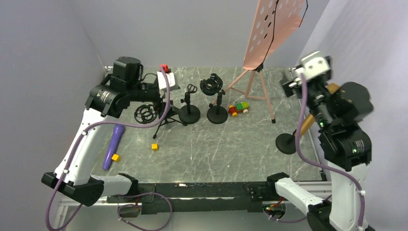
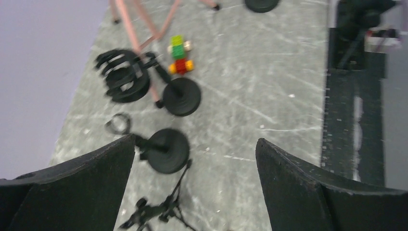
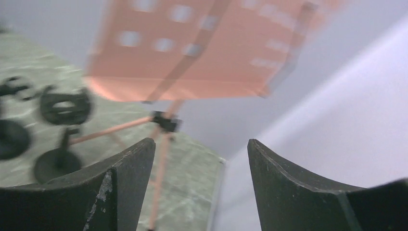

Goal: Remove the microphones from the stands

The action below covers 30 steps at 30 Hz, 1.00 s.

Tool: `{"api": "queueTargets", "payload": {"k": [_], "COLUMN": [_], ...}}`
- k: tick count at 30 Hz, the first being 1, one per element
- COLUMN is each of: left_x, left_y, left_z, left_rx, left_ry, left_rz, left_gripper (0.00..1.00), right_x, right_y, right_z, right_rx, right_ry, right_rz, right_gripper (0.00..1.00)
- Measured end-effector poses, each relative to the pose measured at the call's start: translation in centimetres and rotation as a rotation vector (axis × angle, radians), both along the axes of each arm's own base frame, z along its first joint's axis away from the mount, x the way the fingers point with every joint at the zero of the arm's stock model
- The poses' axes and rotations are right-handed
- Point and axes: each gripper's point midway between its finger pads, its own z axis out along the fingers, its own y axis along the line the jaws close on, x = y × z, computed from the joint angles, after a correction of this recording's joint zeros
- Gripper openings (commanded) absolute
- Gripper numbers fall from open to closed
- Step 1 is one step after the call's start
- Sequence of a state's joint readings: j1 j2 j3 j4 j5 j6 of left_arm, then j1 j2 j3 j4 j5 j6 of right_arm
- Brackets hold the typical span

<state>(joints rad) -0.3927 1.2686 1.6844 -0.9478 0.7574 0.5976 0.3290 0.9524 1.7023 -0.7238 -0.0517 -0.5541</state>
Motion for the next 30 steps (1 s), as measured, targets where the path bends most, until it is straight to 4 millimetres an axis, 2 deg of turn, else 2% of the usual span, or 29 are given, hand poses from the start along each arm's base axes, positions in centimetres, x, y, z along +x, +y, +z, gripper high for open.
{"api": "queueTargets", "payload": {"k": [3, 6, 10, 13, 16, 21, 25, 30], "left_x": [-2.5, -4.7, -7.0, -8.8, -10.3, -12.0, -12.3, -12.1], "left_y": [-1.9, -2.4, -2.0, -1.6, -1.3, -0.1, 1.1, 2.1], "left_z": [-0.1, 0.2, 0.9, 1.5, 2.0, 2.0, 2.3, 1.9], "left_rx": [-0.02, -0.045, -0.095, -0.145, -0.192, -0.235, -0.25, -0.263], "left_ry": [0.014, 0.016, 0.005, 0.007, 0.015, 0.008, -0.018, -0.023], "left_rz": [-0.113, -0.178, -0.199, -0.208, -0.219, -0.202, -0.164, -0.115], "left_gripper": [0.99, 0.99, 0.99, 0.99, 0.99, 0.99, 0.99, 0.99], "right_x": [-0.5, -1.3, -2.1, -2.6, -2.5, -1.2, -0.2, -0.1], "right_y": [-5.9, -10.4, -14.5, -16.8, -18.4, -19.2, -19.6, -21.0], "right_z": [2.3, 2.9, 1.3, -0.5, -1.5, -3.7, -6.8, -10.5], "right_rx": [0.05, 0.099, 0.159, 0.204, 0.259, 0.315, 0.354, 0.399], "right_ry": [-0.073, -0.09, -0.046, 0.025, 0.085, 0.177, 0.269, 0.37], "right_rz": [-0.266, -0.483, -0.693, -0.81, -0.888, -0.916, -0.923, -0.984], "right_gripper": [0.75, 0.79, 0.81, 0.81, 0.82, 0.82, 0.8, 0.76]}}
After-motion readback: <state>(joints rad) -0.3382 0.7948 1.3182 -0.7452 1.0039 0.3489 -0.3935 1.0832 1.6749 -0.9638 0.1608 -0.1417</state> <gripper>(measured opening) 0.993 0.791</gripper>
